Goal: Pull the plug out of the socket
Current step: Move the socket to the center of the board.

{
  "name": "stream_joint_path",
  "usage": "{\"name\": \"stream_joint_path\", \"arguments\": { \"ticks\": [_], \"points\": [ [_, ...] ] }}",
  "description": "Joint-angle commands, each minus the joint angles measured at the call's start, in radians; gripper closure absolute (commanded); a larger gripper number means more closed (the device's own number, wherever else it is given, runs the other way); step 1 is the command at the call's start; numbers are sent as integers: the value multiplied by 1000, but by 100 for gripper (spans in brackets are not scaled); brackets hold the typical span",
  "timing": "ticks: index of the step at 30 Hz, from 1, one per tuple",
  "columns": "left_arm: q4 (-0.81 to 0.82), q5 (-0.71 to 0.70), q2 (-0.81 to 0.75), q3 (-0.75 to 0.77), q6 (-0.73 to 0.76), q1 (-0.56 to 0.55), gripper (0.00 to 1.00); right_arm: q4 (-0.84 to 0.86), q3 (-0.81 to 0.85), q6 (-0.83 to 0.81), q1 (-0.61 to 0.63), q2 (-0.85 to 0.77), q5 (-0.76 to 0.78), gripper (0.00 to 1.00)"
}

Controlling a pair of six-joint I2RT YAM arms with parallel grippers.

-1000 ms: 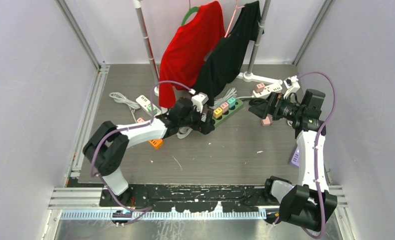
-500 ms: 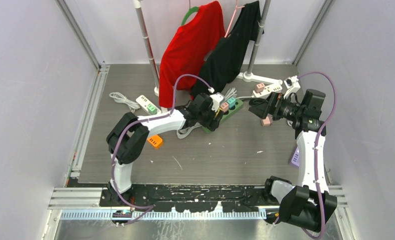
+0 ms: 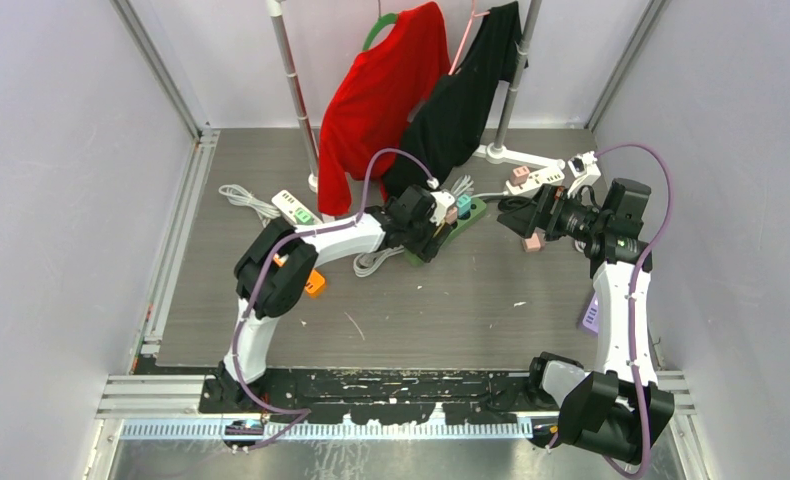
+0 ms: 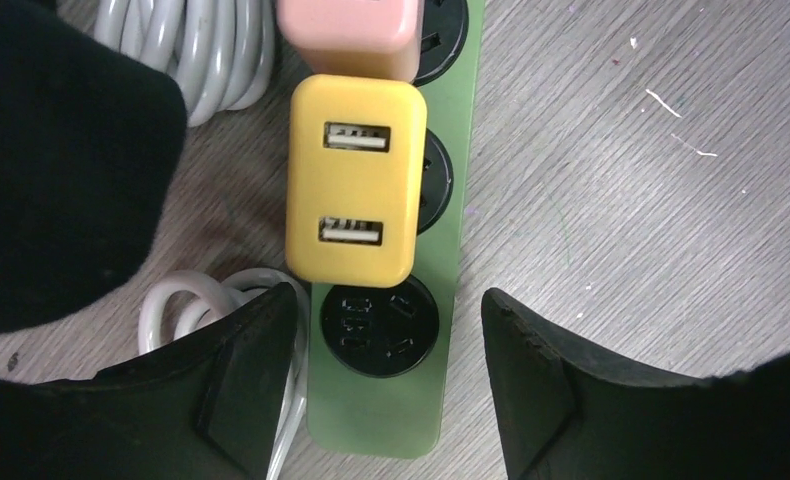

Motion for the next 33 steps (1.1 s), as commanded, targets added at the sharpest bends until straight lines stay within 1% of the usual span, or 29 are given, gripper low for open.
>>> {"name": "stream_joint_path", "arguments": {
  "ticks": [1,4,9,10,14,15,17,19,22,25,29,31,33],
  "points": [
    [-12,-7,15,57,36,-1,32,22,30,-8,-1,-14,-15,0],
    [-9,-1,23,58,37,-1,33,22,31,-8,-2,-13,-15,0],
    [-5,5,28,55,41,0,43,22,31,-8,-2,-14,-18,0],
    [-3,9,27,53,40,0,49,22,30,-8,-2,-13,-19,0],
    [-5,26,-3,40,32,-6,84,22,31,-11,-2,-15,-18,0],
    [-5,23,-18,29,34,-10,90,20,30,-13,-2,-15,-18,0],
    [-2,11,-64,-10,48,-27,95,16,31,-20,-1,-15,-17,0],
    [11,5,-126,-73,72,-47,98,10,33,-30,-1,-15,-15,0],
    [57,18,-245,-231,121,-92,99,-7,33,-50,-2,-15,-15,0],
    [145,48,-362,-411,158,-134,99,-15,32,-61,-1,-14,-26,0],
    [229,151,-493,-602,168,-177,100,-28,29,-87,-1,-12,-58,0],
    [249,166,-544,-673,170,-199,100,-41,26,-117,-2,-8,-84,0],
    [264,161,-586,-734,163,-218,98,-83,31,-180,-2,-3,-120,0]
  ]
}}
